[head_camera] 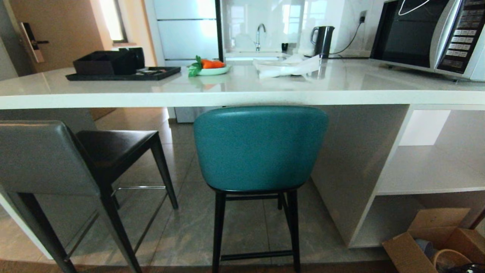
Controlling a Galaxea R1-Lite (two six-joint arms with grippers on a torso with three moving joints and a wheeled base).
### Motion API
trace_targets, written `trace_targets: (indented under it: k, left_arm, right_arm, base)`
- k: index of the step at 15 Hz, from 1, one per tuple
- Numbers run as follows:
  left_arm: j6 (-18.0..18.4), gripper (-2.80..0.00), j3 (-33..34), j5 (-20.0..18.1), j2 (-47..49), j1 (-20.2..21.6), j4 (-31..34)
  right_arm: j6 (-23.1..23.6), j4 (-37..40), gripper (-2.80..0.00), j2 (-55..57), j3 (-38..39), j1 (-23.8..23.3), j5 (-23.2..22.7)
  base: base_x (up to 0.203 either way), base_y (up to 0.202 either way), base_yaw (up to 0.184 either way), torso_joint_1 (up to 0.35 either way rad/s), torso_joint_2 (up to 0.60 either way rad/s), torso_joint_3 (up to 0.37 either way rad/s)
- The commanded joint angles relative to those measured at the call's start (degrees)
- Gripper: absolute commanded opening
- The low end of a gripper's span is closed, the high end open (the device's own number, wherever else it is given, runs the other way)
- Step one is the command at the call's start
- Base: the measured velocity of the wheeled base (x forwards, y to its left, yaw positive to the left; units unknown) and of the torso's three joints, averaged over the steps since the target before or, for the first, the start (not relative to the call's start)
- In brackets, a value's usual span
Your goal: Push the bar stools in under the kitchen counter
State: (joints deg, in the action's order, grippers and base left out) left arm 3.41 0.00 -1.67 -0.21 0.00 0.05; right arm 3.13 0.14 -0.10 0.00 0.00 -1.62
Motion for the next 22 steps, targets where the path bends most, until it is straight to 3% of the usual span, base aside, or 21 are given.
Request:
trace_targets:
  k: [1,10,22]
  left_arm:
    - [0.01,-2.8,0.09,0.0,0.21,0.0,-0.05]
    - [0.01,-2.8,0.09,0.0,0.21,0.0,0.04]
    - [0.01,-2.8,0.09,0.0,0.21,0.0,0.04]
  right_arm:
    - [-0.05,0.04,-2.8,0.19,0.26,0.0,-0.07]
    - [-0.23,0.04,-2.8,0.19,0.26,0.0,0.22]
    - [-0.23,0.04,-2.8,0.19,0.26,0.0,0.22]
  base:
    - [-0.199,0.0,-0.002,0.0,0.0,0.002]
    - [-0.038,0.0,-0.001,0.005,-0.01,-0.005]
    - [0.0,0.0,0.0,0.15,-0.42,-0.276]
